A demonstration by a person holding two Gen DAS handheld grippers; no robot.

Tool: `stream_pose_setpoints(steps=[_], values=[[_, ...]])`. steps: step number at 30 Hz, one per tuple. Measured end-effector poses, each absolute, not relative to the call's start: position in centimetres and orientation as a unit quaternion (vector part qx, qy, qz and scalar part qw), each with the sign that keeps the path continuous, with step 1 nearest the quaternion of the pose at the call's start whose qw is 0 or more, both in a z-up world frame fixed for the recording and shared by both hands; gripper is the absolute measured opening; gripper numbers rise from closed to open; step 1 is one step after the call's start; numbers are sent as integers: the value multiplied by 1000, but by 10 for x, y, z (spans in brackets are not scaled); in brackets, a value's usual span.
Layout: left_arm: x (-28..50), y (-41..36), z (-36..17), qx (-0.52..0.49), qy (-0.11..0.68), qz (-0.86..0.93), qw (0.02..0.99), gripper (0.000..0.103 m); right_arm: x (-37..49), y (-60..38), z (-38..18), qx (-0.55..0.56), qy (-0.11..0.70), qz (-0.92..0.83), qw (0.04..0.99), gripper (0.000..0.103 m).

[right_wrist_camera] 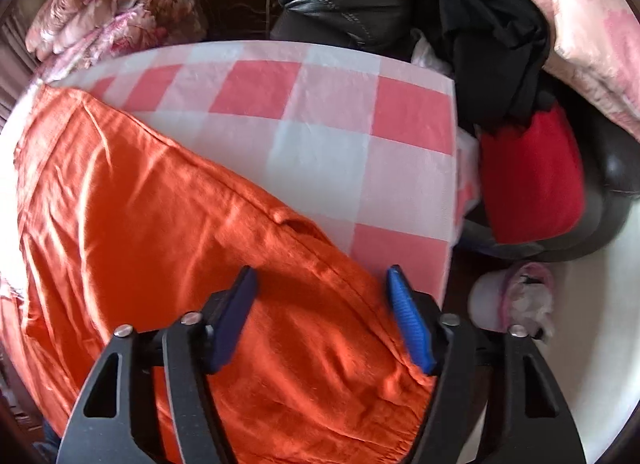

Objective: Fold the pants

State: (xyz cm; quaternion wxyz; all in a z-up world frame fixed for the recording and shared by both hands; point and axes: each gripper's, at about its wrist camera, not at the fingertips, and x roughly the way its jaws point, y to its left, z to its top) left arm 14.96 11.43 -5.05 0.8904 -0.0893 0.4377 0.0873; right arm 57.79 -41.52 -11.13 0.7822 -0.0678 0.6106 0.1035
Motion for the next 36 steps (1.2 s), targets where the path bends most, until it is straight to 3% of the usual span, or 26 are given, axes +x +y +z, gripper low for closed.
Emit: stream_pose_setpoints(steps=[2,3,8,15,21,28,30,32,35,36], values=[[164,112,-46,-82,433,79,894,98,580,-413,-108,-66,609,111,783,16],[175,112,-42,-83,429,71,897,98,579,-411,-105,-65,603,107,788,10],[250,131,-28,-166,430,9,887,97,545,-384,-66,-99,519,68,846,8],[411,183,-44,-329,464,-54,821,76,455,-358,-2,-81,428,100,895,7],[523,217,-74,-399,501,-32,767,70,377,-341,40,-56,390,137,909,7],[579,231,-116,-487,508,-44,709,65,305,-335,55,-39,382,169,908,7],[589,231,-124,-482,515,-33,708,51,291,-334,55,-36,384,169,907,7],[598,229,-131,-459,530,-21,713,23,281,-335,56,-31,387,166,906,7],[601,229,-131,-435,536,-19,723,1,274,-339,51,-27,391,163,905,7],[597,232,-125,-435,528,-20,729,1,274,-341,48,-33,392,157,906,7]])
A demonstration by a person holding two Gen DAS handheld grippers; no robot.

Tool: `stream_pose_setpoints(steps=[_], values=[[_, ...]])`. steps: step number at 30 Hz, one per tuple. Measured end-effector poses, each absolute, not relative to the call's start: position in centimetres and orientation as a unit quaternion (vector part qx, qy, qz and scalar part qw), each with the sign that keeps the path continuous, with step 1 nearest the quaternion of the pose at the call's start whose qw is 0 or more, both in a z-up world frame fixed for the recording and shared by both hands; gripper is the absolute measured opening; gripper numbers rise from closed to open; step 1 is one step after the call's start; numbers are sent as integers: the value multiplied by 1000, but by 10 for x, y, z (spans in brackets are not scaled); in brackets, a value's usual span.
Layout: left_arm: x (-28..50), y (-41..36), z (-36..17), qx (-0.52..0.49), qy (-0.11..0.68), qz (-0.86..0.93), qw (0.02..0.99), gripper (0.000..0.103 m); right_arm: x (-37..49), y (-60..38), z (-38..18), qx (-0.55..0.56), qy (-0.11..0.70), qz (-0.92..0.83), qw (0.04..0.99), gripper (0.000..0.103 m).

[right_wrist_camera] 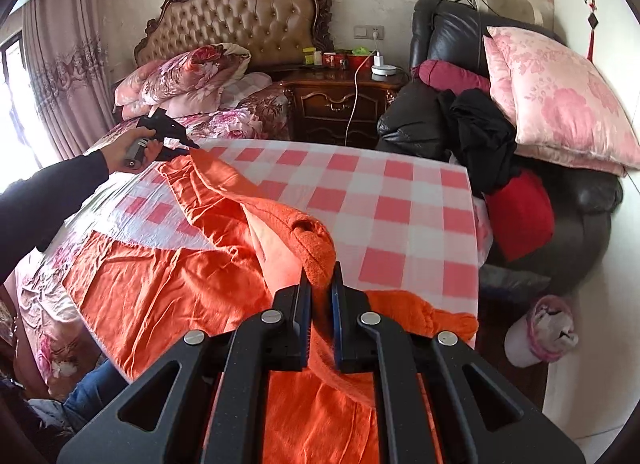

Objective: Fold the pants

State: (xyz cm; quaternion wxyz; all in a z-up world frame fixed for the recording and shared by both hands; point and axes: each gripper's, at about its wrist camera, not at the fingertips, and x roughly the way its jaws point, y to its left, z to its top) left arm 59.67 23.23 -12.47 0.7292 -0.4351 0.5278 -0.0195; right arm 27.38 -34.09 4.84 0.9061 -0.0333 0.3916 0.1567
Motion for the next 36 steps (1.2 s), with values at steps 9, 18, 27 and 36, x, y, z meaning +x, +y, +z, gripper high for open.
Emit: stream_pose_setpoints(steps=[9,18,27,36], values=[[469,282,1,-464,405,-71,785,1,280,-351,51,-92,356,125,921,7],[186,313,-57,-507,390,-42,768,1,185,-358,-4,-74,373,120,917,7],[113,300,-141,-519,399,-26,755,1,126,-365,-84,6,454,74,888,24],[101,289,-154,-541,393,-31,743,10,76,-431,-78,330,414,42,847,88]])
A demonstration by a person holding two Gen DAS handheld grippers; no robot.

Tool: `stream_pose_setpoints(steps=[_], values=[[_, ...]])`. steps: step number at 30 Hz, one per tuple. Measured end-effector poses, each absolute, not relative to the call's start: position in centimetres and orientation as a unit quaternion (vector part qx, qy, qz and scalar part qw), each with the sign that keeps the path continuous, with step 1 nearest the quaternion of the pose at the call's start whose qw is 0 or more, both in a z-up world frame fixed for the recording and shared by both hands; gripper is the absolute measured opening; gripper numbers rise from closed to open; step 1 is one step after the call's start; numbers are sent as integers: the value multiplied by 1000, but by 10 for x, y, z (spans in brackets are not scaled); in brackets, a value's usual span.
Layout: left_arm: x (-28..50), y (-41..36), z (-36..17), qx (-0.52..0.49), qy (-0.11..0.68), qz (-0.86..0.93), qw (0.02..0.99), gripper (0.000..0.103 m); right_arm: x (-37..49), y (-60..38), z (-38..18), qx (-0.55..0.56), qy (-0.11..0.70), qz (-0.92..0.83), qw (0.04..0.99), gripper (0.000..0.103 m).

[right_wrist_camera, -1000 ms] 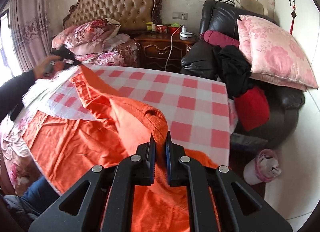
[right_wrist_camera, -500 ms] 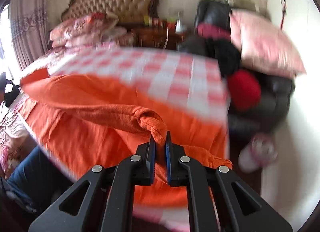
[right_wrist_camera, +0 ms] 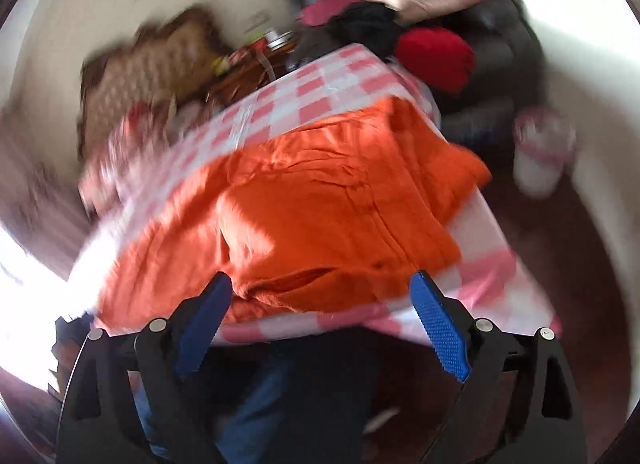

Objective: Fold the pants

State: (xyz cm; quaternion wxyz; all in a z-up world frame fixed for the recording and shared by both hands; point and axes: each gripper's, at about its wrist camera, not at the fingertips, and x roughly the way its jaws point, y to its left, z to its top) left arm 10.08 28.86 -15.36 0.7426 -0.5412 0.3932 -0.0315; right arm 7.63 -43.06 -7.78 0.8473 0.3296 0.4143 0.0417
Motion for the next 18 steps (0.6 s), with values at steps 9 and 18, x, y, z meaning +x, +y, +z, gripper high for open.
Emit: stream_pose_setpoints(steps=[9,18], values=[[98,288,-160,-550,392,-34,737,15,80,-477,-116,521,396,8,756,80],[107,289,-159,-547,396,-36,736,12,119,-472,-114,485,429,-13,762,46]])
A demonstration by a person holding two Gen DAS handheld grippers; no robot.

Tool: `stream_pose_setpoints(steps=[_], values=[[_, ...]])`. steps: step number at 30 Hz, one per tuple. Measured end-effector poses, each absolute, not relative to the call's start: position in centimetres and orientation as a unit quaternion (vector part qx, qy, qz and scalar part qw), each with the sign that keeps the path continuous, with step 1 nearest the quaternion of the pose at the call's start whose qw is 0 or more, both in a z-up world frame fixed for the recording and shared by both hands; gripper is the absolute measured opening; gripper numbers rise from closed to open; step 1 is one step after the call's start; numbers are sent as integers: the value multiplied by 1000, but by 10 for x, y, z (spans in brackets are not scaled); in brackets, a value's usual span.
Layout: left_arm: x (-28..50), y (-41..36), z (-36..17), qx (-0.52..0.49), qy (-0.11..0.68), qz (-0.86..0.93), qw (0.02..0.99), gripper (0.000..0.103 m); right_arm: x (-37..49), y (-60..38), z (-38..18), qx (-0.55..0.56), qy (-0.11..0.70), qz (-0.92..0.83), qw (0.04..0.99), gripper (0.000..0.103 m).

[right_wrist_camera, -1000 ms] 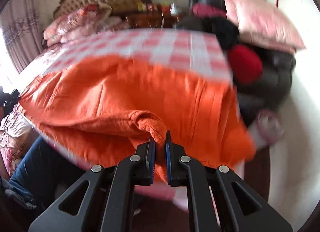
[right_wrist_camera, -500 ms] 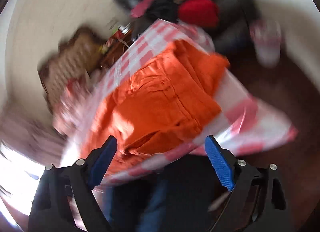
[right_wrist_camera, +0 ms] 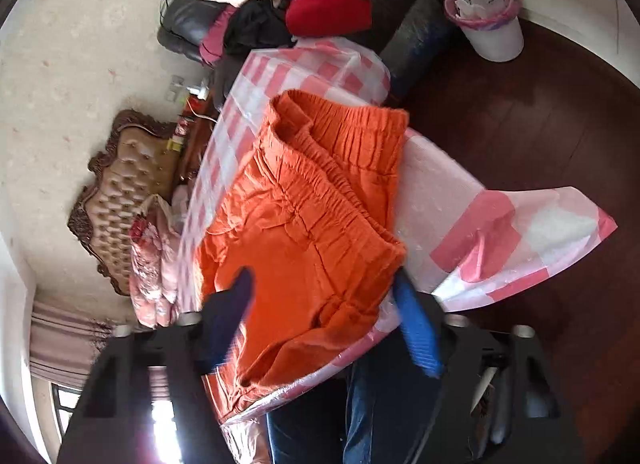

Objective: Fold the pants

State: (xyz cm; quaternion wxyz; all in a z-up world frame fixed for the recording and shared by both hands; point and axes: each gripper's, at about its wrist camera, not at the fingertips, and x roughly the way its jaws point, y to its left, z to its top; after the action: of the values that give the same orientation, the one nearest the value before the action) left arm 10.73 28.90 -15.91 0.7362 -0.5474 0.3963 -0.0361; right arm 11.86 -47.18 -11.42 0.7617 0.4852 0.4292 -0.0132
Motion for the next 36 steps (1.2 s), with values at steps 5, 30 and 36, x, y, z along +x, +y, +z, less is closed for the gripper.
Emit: stream_pose_setpoints(steps=[5,30,36], values=[[118,291,-143,-535,397,-37,745,1,133,-466,-90,441,422,-16,792,16],[95,268,-140,-507,454,-54,731,1,194,-527,-102,378,467,-44,798,13],[91,278,-119,-505,426,-62,748,1,183,-518,-73,360,442,-33,821,12]])
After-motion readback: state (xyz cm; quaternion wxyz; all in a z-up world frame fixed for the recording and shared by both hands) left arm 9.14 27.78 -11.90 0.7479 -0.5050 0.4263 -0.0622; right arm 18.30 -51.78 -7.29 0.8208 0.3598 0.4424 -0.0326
